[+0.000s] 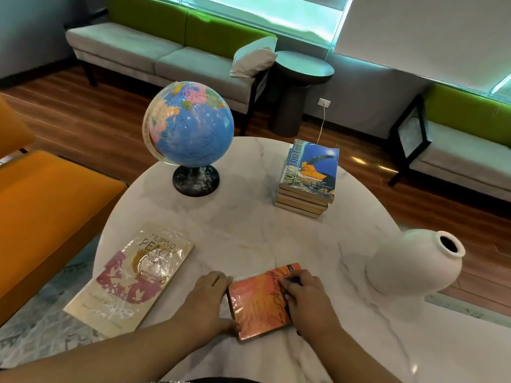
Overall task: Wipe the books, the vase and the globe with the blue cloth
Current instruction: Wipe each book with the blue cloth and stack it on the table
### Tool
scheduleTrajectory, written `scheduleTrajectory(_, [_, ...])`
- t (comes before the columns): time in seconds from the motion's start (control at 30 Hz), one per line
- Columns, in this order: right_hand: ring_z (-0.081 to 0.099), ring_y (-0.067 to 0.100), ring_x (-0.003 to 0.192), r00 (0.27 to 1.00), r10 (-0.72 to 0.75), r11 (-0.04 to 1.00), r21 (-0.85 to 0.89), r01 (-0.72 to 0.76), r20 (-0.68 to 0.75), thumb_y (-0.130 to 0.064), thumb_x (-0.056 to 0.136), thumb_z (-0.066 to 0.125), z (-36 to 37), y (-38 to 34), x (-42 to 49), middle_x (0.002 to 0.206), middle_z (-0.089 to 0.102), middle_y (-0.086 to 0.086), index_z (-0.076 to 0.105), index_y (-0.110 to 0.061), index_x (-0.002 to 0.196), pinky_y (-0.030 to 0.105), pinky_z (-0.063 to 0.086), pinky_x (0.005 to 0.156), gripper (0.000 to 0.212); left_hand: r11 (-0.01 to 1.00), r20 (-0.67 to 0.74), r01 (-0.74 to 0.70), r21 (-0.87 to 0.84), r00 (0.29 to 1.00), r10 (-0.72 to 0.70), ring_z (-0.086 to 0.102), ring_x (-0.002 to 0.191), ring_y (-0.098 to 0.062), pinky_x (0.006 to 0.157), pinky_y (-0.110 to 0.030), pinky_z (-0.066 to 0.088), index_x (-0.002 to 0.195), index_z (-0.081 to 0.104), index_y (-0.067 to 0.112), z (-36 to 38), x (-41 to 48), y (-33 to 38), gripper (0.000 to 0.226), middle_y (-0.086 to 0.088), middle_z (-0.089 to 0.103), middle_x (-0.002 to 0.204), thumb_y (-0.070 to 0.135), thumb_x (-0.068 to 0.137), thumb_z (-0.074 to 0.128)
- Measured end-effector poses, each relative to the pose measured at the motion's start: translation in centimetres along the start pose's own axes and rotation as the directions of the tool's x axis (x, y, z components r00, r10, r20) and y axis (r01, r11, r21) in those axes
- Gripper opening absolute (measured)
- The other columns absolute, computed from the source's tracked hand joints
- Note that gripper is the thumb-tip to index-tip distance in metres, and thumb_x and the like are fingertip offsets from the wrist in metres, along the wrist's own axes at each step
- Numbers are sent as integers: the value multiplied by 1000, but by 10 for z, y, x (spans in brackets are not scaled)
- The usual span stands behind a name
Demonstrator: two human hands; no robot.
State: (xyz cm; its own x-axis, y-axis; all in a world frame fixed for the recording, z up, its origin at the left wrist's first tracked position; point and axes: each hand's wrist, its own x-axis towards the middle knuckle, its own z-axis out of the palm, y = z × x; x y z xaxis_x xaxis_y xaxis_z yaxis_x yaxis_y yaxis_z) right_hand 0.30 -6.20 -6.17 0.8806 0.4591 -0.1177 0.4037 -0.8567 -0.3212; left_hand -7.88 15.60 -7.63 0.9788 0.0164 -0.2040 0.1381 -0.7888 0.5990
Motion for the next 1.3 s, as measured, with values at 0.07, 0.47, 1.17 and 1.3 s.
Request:
scheduleTrajectory(0.07, [32, 15, 126, 1000, -16, 1000, -6, 16, 14, -22, 97, 42, 9, -23, 0, 143, 36, -6, 53, -22, 134, 19, 33, 102, 39, 1000, -1, 14, -9, 1000, -14, 30, 125, -7, 100, -16, 27, 144, 31, 25, -1, 0, 0, 100, 10, 32, 137, 59, 62, 77])
scheduleTrajectory(0.47, [39, 15, 122, 997, -73, 992, 106, 72, 7, -21, 94, 50, 11, -11, -8, 135, 45, -10, 63, -21, 126, 21, 36, 102, 34, 998, -30, 61, -3, 998, -61, 36, 120, -8, 95, -16, 30, 137, 41, 25, 0, 6, 6, 79, 9, 39, 131, 50, 70, 76])
scheduleTrajectory(1.17, [34, 23, 124, 943, -287, 955, -31, 296, 167, -24, 96, 45, 14, -35, 25, 144, 38, -6, 51, -26, 136, 29, 30, 109, 41, 958, 32, 134, 254, 989, -147, 40, 115, -16, 88, -29, 40, 123, 44, 28, -7, 19, 17, 70, 7, 43, 123, 59, 66, 73])
scheduleTrajectory(1.3, [33, 25, 120, 994, 25, 990, -143, -10, 104, -22, 97, 42, -1, -10, 45, 140, 36, -3, 56, -22, 129, 30, 40, 101, 35, 946, 40, 150, 288, 985, -168, 39, 115, -15, 87, -29, 38, 123, 43, 28, -8, 19, 18, 75, 7, 44, 122, 62, 64, 74])
